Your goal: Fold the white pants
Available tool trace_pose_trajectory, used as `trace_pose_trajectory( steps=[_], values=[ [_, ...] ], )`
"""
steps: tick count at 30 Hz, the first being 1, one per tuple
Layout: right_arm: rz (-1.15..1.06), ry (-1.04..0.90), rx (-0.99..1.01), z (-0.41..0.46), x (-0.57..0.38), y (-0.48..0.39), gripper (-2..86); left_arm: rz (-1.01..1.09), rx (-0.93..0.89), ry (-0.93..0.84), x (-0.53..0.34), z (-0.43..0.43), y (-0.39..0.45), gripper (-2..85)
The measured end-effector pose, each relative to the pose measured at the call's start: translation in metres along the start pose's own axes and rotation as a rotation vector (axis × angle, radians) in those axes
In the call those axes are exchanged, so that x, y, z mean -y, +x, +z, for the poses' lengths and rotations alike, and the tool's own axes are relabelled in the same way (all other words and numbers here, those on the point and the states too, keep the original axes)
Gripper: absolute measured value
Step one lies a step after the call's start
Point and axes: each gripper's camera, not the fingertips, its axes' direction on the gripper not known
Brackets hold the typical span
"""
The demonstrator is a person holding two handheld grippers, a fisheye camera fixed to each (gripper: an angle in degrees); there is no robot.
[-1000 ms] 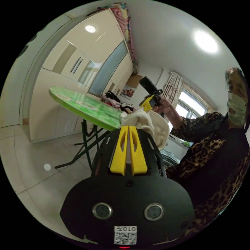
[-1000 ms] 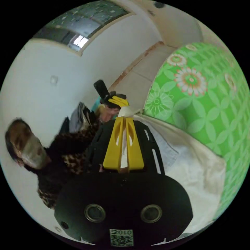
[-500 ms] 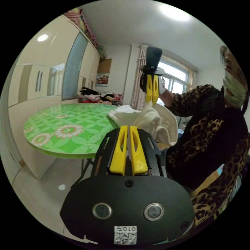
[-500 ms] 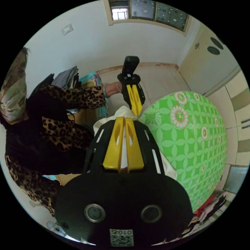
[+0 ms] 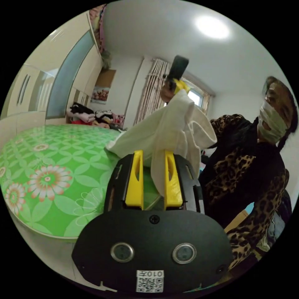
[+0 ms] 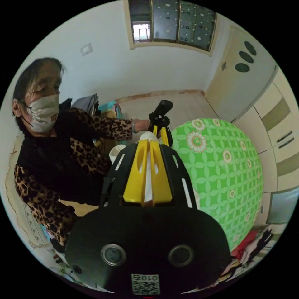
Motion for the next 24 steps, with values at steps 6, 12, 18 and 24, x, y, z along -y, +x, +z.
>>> trace_pose_trajectory(
  steps=[6,12,18,24],
  values=[
    [-0.144,-0.056,-0.003,-0.006,0.032,-0.006,3.3,-0.007,-0.054,0.131,-0.021,-0.002,0.002,7.9],
    [-0.173,-0.066,0.019,-0.005,0.04,0.003,3.4,-0.043,-0.207,0.333,-0.068,-0.028,-0.01,6.0],
    [-0.288,-0.115,0.042,-0.01,0.05,-0.009,3.5,0.029,-0.122,0.209,-0.057,-0.008,0.014,3.0],
    [-0.364,-0.157,0.034,-0.018,0.04,-0.036,3.5,0.181,-0.099,0.195,-0.016,-0.005,0.029,4.2]
  ],
)
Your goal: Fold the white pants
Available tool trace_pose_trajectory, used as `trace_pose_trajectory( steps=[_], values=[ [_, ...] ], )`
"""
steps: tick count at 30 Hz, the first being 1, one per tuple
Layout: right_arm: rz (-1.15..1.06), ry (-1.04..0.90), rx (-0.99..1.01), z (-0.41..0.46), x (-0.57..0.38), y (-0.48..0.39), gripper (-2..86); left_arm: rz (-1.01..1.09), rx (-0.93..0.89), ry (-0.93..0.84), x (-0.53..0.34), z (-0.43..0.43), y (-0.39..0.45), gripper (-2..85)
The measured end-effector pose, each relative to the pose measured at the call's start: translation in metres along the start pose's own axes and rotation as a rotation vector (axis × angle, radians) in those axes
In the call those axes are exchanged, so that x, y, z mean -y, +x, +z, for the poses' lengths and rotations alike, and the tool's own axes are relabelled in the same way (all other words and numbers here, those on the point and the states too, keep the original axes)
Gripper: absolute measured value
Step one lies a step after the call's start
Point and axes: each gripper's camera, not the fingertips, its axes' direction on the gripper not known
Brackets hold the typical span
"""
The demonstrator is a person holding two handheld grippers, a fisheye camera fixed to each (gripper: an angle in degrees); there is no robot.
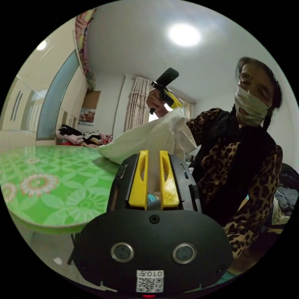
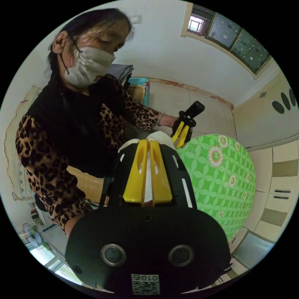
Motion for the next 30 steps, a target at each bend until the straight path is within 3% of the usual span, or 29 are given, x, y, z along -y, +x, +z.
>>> trace_pose_trajectory(
  steps=[3,14,16,18,19,20,26,30],
  values=[
    [0.007,-0.035,-0.017,0.005,-0.002,-0.016,3.5,0.032,-0.053,-0.119,0.014,0.026,-0.009,5.6],
    [0.133,-0.038,-0.017,-0.002,-0.031,-0.028,3.4,0.081,-0.158,-0.267,0.033,0.084,-0.006,9.0],
    [0.141,-0.049,-0.014,-0.005,-0.03,-0.025,3.5,0.116,-0.101,-0.315,0.041,0.092,0.001,9.3],
    [0.154,-0.055,-0.038,-0.007,-0.028,-0.025,3.5,0.144,0.144,-0.241,0.051,0.066,0.007,9.6],
    [0.145,-0.065,-0.035,-0.007,-0.025,-0.026,3.5,0.126,0.175,-0.201,0.052,0.059,0.006,9.6],
    [0.139,-0.069,-0.029,-0.007,-0.022,-0.026,3.5,0.099,0.131,-0.163,0.055,0.052,0.001,9.5],
    [0.136,-0.074,-0.026,-0.012,-0.016,-0.021,3.6,-0.002,-0.062,-0.361,0.05,0.104,-0.027,12.5],
    [0.128,-0.068,-0.014,-0.014,-0.01,-0.019,3.6,-0.01,-0.092,-0.45,0.059,0.121,-0.031,12.0]
  ],
)
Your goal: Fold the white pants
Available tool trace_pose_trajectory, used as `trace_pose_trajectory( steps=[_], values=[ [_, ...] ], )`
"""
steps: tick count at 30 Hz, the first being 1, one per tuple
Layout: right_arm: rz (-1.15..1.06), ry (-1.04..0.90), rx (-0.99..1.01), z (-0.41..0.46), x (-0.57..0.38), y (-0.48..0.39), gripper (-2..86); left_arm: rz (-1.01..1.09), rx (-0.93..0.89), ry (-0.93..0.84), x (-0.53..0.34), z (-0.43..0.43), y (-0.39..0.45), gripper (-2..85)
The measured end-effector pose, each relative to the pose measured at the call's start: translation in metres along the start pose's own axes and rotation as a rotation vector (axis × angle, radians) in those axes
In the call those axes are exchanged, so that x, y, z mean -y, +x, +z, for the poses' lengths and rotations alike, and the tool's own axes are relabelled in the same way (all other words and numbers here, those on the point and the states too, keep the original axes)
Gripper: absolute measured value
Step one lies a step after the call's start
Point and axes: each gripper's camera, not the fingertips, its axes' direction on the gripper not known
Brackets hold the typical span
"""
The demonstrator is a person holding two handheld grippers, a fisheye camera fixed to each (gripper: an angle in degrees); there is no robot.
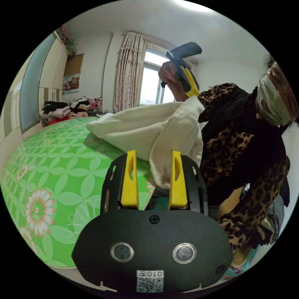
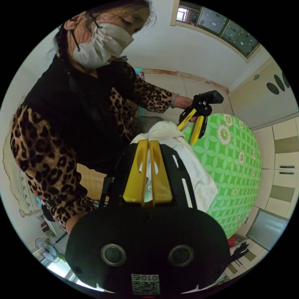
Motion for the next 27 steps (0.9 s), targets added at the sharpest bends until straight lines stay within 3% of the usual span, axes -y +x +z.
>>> trace_pose_trajectory(
  steps=[4,7,10,12,16,19,27],
  values=[
    [0.034,0.006,-0.01,-0.007,0.007,0.007,3.6,0.022,-0.063,0.0,0.0,0.007,0.002,9.9],
    [0.066,0.004,-0.02,-0.014,0.013,0.013,3.6,0.011,0.001,0.012,-0.002,0.019,0.016,7.9],
    [0.094,-0.01,-0.053,-0.023,0.025,0.017,3.7,-0.039,0.105,0.078,-0.013,0.018,0.032,4.7],
    [0.12,-0.035,-0.076,-0.028,0.035,0.02,3.8,-0.112,0.287,0.098,-0.023,0.016,0.05,2.3],
    [0.041,-0.088,-0.113,-0.031,0.057,0.001,3.7,-0.179,0.395,0.195,-0.046,0.004,0.073,2.0],
    [0.02,-0.113,-0.119,-0.027,0.068,-0.01,3.7,-0.172,0.352,0.301,-0.058,0.002,0.071,4.5],
    [0.03,-0.101,-0.108,-0.031,0.072,-0.035,3.6,-0.128,0.164,0.264,-0.044,0.029,0.032,10.8]
  ],
)
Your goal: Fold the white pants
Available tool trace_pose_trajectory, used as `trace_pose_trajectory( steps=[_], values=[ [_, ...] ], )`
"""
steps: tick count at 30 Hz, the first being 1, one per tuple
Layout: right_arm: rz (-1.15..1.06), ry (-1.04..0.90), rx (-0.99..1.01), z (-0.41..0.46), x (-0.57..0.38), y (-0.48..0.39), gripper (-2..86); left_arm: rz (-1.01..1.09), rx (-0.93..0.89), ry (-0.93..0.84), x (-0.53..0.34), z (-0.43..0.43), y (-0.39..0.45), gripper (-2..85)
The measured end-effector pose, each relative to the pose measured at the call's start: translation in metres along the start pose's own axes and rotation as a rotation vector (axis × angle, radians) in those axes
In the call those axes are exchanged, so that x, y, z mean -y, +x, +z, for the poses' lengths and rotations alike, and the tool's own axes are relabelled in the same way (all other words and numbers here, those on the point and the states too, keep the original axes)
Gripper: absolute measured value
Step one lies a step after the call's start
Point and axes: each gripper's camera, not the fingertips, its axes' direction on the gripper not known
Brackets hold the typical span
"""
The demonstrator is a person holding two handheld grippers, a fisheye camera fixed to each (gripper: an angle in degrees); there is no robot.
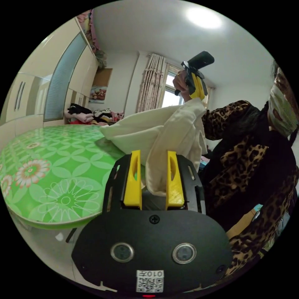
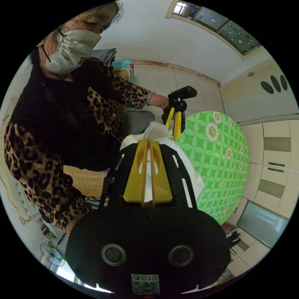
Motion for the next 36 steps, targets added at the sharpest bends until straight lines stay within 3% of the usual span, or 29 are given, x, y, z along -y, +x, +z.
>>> trace_pose_trajectory(
  steps=[4,6,15,19,25,34,36],
  values=[
    [-0.007,0.011,0.012,0.0,-0.004,-0.014,3.6,0.022,0.007,-0.027,0.0,-0.005,-0.007,12.8],
    [-0.01,0.015,0.014,0.0,-0.005,-0.021,3.5,0.044,-0.155,-0.058,0.002,-0.005,-0.017,13.6],
    [0.021,0.054,0.029,0.0,-0.021,-0.043,3.5,0.074,-0.345,-0.248,0.02,0.036,-0.036,10.8],
    [0.07,0.066,0.021,-0.002,-0.033,-0.048,3.4,0.076,-0.173,-0.151,0.001,0.009,-0.02,5.8],
    [0.194,0.027,-0.078,-0.003,-0.026,-0.058,3.3,-0.036,0.262,-0.06,-0.025,-0.044,0.045,0.6],
    [0.23,-0.2,-0.608,0.032,0.048,-0.118,1.9,-0.259,0.795,0.073,-0.072,-0.083,0.156,-0.1],
    [0.19,-0.208,-0.636,0.046,0.053,-0.128,2.1,-0.352,0.892,0.098,-0.083,-0.089,0.172,-0.1]
  ],
)
